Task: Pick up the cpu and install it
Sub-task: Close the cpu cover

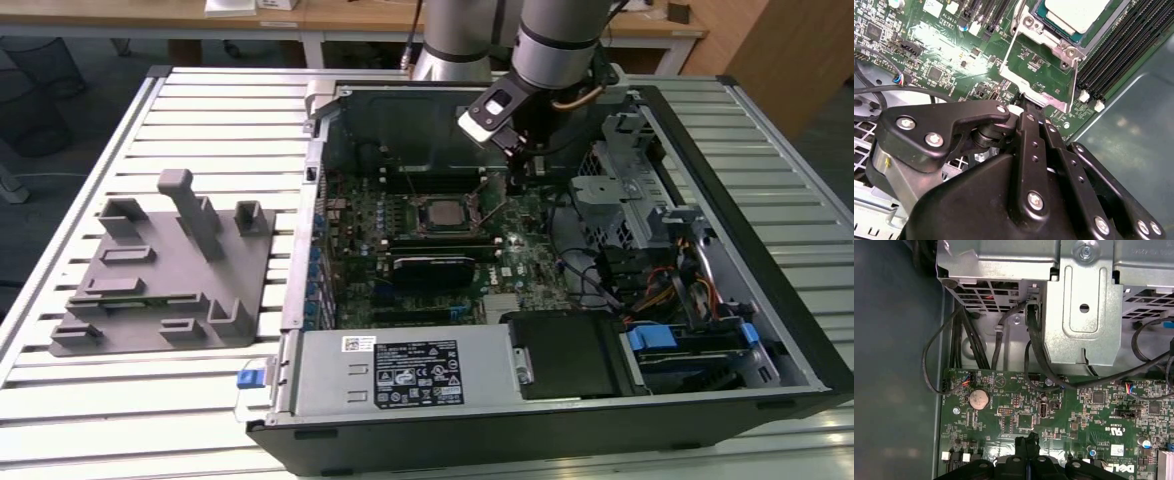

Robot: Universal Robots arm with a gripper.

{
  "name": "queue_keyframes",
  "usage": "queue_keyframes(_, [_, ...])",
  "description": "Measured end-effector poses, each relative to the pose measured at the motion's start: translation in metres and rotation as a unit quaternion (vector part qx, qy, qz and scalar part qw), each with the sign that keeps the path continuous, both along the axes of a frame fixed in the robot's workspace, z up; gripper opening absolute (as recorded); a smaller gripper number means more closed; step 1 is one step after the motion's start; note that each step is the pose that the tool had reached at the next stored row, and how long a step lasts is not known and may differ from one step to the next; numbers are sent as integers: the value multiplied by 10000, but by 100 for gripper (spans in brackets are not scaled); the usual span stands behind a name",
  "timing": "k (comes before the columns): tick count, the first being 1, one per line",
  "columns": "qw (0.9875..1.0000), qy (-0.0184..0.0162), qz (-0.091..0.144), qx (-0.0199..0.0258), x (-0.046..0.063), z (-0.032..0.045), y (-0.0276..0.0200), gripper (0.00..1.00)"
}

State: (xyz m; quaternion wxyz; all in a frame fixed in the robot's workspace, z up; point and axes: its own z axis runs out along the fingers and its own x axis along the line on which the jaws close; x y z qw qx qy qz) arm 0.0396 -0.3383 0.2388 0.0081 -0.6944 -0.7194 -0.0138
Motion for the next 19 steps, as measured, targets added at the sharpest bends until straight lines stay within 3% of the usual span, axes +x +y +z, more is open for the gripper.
queue_keyframes(8, [10000, 0, 0, 0, -36, -1, 0, 11])
queue_keyframes(19, [10000, 0, 0, 0, -209, -10, 0, 11])
